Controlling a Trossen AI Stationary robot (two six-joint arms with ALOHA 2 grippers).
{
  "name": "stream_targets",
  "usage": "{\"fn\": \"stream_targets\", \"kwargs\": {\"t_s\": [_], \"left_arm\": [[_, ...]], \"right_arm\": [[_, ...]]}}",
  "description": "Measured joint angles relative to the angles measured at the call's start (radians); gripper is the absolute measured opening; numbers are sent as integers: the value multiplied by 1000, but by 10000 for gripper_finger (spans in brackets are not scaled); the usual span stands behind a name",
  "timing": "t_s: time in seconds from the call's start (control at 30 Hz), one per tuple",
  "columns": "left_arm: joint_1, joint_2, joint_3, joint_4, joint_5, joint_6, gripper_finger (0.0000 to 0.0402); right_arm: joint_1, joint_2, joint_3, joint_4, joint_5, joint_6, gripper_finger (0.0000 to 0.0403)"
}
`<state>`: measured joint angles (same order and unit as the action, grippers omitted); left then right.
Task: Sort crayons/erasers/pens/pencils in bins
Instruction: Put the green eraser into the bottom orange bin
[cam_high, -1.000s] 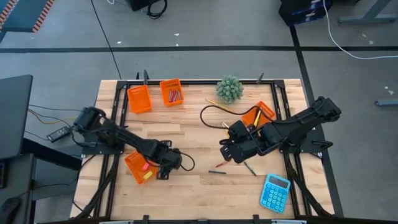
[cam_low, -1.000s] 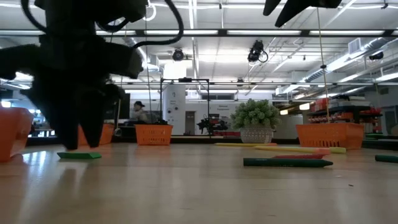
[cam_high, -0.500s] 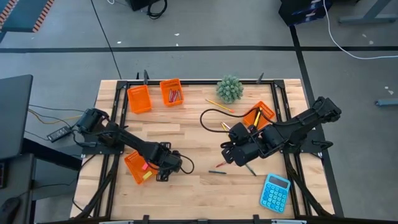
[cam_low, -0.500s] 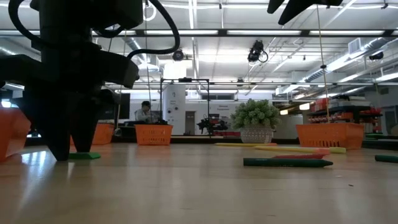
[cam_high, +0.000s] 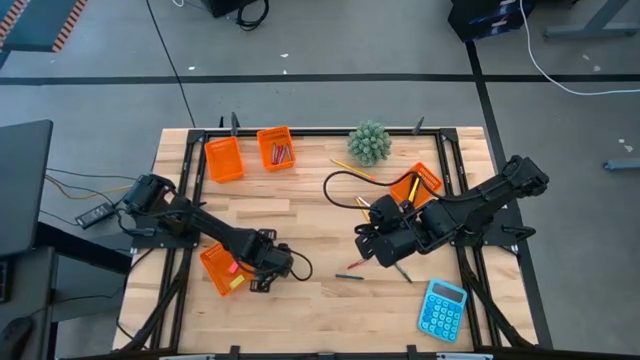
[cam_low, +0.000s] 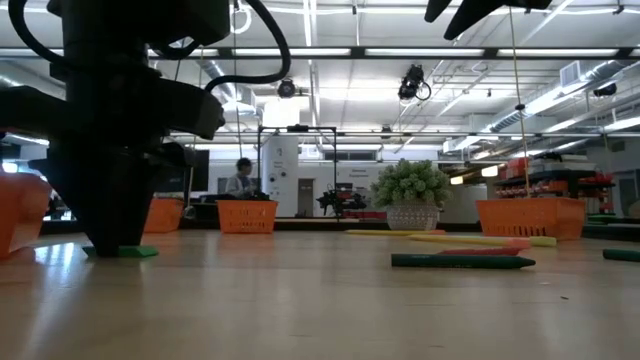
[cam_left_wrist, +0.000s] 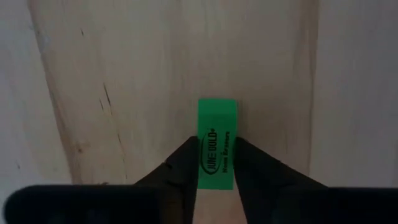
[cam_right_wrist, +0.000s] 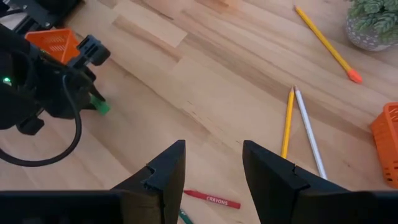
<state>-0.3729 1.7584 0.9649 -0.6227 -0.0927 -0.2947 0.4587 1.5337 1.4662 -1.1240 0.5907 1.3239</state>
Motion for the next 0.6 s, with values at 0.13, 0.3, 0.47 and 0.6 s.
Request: {"fn": "stream_targets", "kwargs": {"t_s": [0.13,0.3,0.47,0.6], "left_arm": [[0,4,30,-29,7,0,75],[6,7,80,-33,-4,3,80],[7,7,112,-86,6,2,89],[7,6,142,-162,11,3,83]], "right_arm": [[0,0,0,0,1,0,166],[0,0,0,0,13,-4,166],[0,0,0,0,13,-12,166],[0,0,0,0,13,-19,166]]}}
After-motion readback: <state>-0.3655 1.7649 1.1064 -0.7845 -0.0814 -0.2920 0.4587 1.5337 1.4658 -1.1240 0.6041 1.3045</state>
